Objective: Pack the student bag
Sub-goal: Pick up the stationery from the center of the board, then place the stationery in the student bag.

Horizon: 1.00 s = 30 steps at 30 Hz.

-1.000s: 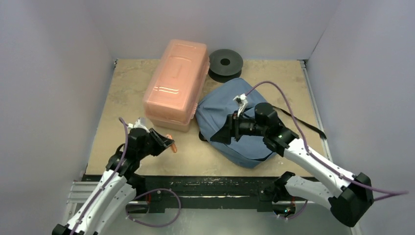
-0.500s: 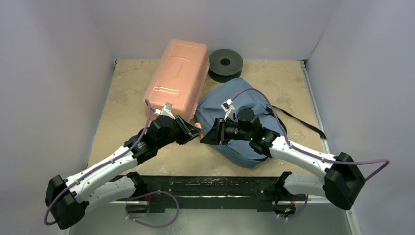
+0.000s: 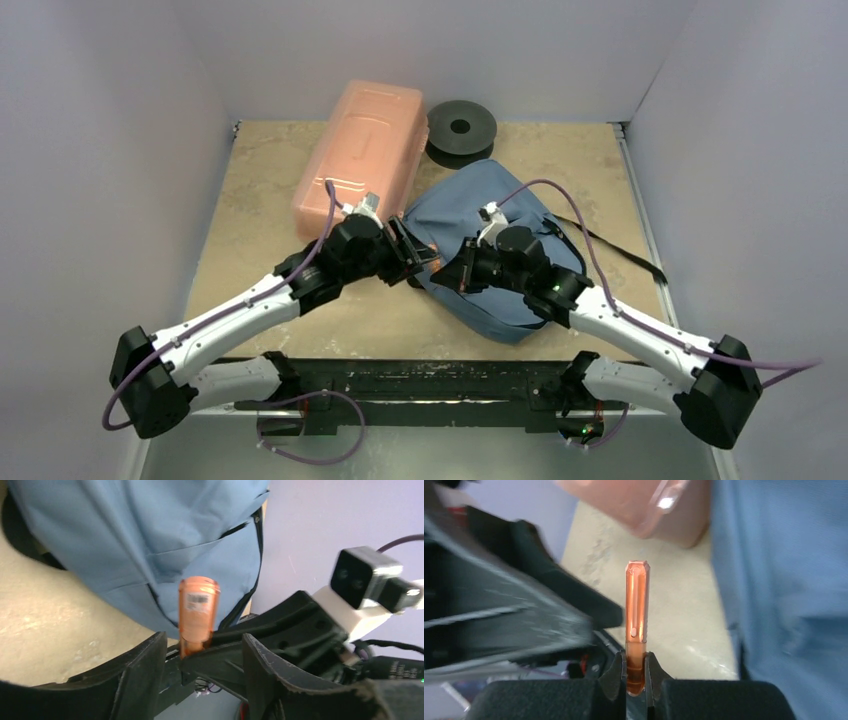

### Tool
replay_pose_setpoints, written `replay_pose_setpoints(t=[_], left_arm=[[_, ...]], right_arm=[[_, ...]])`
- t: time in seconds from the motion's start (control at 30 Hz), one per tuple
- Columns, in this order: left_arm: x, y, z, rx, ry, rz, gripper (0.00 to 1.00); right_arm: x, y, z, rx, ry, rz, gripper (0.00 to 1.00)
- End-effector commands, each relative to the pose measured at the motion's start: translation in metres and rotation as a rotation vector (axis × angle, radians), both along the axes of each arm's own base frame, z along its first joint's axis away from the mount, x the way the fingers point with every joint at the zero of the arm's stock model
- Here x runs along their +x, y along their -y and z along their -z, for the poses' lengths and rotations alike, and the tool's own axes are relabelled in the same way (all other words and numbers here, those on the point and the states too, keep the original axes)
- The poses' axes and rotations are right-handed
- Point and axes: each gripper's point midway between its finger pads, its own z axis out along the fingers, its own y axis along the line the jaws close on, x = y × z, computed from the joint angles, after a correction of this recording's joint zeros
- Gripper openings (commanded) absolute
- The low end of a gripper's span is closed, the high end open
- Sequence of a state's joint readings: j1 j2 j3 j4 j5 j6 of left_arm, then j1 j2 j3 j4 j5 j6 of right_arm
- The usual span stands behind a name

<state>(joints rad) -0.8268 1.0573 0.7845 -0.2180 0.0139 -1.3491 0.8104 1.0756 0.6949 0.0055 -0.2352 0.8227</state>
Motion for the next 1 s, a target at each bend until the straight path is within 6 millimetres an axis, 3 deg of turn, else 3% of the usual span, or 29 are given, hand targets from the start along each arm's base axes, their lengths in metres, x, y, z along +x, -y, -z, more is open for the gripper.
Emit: replay_pose_setpoints(t=[0.0,0.17,0.23,0.4,0.5,0.73,0.97], left_arm=[[0.009,0.009,-0.042,0.160,0.144,0.122,0.58],[0.028,0.034,-0.046,0.237,0.238,0.230,0.58],[0.033,0.048,-0.039,0.254,0.241,0.284,0.58],[0.038,0.070,-0.017,0.320,0.278,0.399,0.59],[0.042,0.072,0.001,0.370,0.279,0.427,0.59],[0.046,0.073,0.050,0.433,0.237,0.434,0.57],[0.038,0.078,0.091,0.439,0.165,0.433,0.56]], right_arm=[[0.024,0.073,0.009,-0.197,-0.013,0.269,0.00],[0.040,0.155,0.015,-0.251,-0.060,0.409,0.00],[0.045,0.167,0.026,-0.249,-0.101,0.406,0.00],[0.059,0.156,0.034,-0.102,-0.141,0.277,0.00],[0.065,0.145,0.028,-0.027,-0.146,0.220,0.00],[0.068,0.131,0.045,0.092,-0.285,0.138,0.00],[0.112,0.141,0.052,0.137,-0.356,0.213,0.00]])
